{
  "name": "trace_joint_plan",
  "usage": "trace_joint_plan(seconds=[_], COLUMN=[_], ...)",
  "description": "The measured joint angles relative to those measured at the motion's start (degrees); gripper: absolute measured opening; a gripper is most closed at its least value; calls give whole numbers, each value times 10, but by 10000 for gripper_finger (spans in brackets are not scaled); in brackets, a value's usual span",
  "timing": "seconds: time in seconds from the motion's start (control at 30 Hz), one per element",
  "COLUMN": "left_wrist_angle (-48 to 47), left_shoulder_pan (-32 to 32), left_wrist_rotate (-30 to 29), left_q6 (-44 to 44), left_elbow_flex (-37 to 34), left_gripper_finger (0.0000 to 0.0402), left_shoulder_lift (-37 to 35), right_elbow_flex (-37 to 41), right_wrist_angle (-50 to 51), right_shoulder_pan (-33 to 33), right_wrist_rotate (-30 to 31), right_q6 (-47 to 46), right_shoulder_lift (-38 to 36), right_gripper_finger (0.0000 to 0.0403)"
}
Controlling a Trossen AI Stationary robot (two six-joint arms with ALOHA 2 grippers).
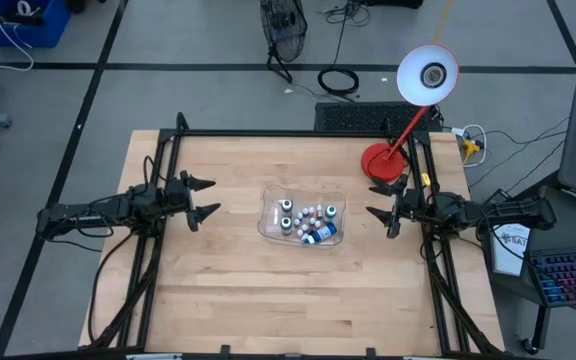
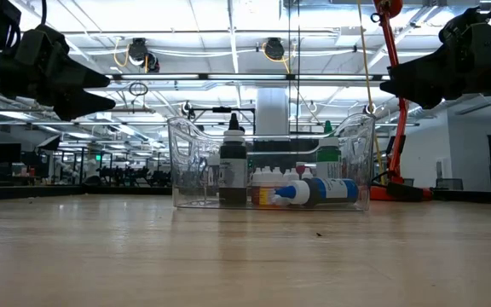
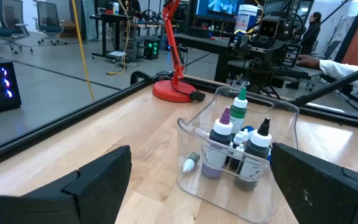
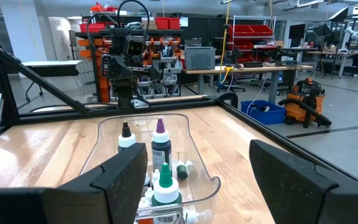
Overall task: Pick & Place food coloring
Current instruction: Return to Home Position
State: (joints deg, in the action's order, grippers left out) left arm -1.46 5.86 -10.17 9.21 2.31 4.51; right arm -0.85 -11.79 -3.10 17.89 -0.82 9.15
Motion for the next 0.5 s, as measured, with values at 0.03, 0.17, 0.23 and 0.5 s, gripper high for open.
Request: trace_joint_plan(seconds=[0.03,0.17,0.23,0.5], left_wrist_angle=[0,0,0,0], left_shoulder_pan=[0,0,0,0], left_wrist_rotate=[0,0,0,0], left_q6=[0,0,0,0], left_elbow_flex=[0,0,0,0], left_gripper_finger=[379,379,379,379], left_shoulder_lift=[0,0,0,0], right_elbow_flex=[0,0,0,0], right_wrist_angle=[0,0,0,0], right_shoulder_pan=[0,0,0,0], right_wrist_rotate=[0,0,0,0], right_q6=[0,0,0,0], right_shoulder_lift=[0,0,0,0], right_gripper_finger=[269,271,270,269])
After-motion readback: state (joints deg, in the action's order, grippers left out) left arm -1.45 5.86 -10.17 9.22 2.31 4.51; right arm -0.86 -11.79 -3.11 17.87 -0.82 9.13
